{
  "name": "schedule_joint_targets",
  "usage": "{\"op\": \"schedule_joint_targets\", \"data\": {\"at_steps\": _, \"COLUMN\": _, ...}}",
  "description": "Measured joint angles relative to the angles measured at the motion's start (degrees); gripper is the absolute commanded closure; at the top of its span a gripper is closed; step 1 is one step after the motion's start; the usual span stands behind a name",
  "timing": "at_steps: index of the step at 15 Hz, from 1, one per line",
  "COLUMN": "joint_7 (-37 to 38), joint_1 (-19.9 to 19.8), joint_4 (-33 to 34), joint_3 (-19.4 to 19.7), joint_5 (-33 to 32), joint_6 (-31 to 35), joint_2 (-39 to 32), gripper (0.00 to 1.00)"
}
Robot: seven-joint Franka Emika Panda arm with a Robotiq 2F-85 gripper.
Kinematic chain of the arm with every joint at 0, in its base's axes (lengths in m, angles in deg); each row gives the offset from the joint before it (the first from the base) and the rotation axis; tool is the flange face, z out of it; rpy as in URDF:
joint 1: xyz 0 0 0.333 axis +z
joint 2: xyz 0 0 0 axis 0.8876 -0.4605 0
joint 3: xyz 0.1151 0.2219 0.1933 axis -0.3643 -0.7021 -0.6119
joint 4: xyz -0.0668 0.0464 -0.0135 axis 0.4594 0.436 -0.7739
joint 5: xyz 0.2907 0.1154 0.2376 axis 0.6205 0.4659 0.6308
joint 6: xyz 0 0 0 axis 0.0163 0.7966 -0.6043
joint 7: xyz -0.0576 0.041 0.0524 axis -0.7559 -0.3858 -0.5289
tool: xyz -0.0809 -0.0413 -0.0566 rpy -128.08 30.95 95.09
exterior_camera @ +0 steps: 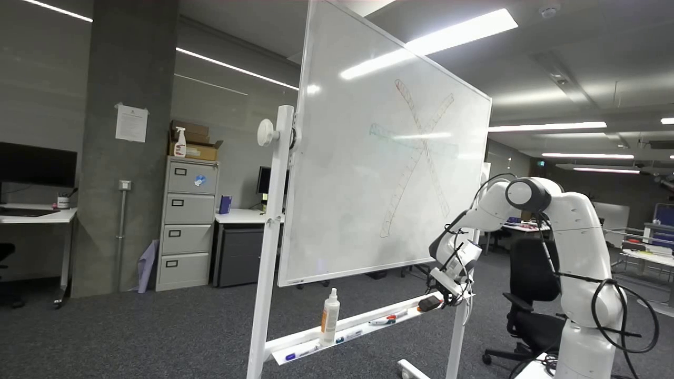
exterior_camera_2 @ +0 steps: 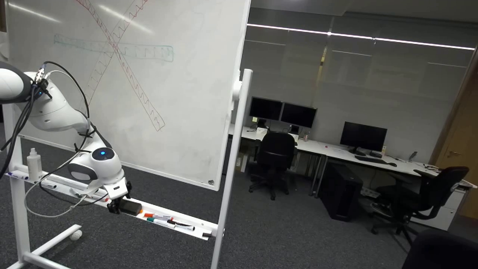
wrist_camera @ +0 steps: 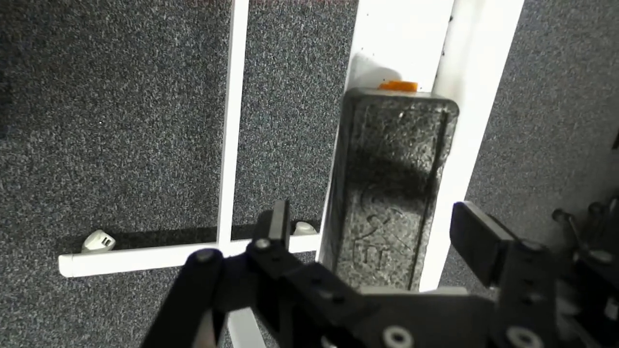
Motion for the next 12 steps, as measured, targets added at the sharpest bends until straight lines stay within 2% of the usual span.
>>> {"op": "schedule_joint_targets", "data": {"at_steps": 3, "joint_7": 0.0, "joint_1": 0.0, "joint_4": 0.2, "joint_3": 0.0, "joint_5": 0.0, "joint_6": 0.0, "joint_2": 0.0, "gripper": 0.66}}
{"op": "schedule_joint_targets", "data": {"at_steps": 4, "joint_7": 0.0, "joint_1": 0.0, "joint_4": 0.2, "joint_3": 0.0, "joint_5": 0.0, "joint_6": 0.0, "joint_2": 0.0, "gripper": 0.24}}
{"op": "schedule_joint_targets", "data": {"at_steps": 5, "joint_7": 0.0, "joint_1": 0.0, "joint_4": 0.2, "joint_3": 0.0, "joint_5": 0.0, "joint_6": 0.0, "joint_2": 0.0, "gripper": 0.29}}
{"op": "schedule_joint_targets", "data": {"at_steps": 6, "joint_7": 0.0, "joint_1": 0.0, "joint_4": 0.2, "joint_3": 0.0, "joint_5": 0.0, "joint_6": 0.0, "joint_2": 0.0, "gripper": 0.28}}
{"op": "schedule_joint_targets", "data": {"at_steps": 10, "joint_7": 0.0, "joint_1": 0.0, "joint_4": 0.2, "joint_3": 0.0, "joint_5": 0.0, "joint_6": 0.0, "joint_2": -0.1, "gripper": 0.01}}
{"op": "schedule_joint_targets", "data": {"at_steps": 11, "joint_7": 0.0, "joint_1": 0.0, "joint_4": 0.2, "joint_3": 0.0, "joint_5": 0.0, "joint_6": 0.0, "joint_2": -0.2, "gripper": 0.07}}
{"op": "schedule_joint_targets", "data": {"at_steps": 12, "joint_7": 0.0, "joint_1": 0.0, "joint_4": 0.3, "joint_3": 0.0, "joint_5": 0.0, "joint_6": 0.0, "joint_2": -0.3, "gripper": 0.18}}
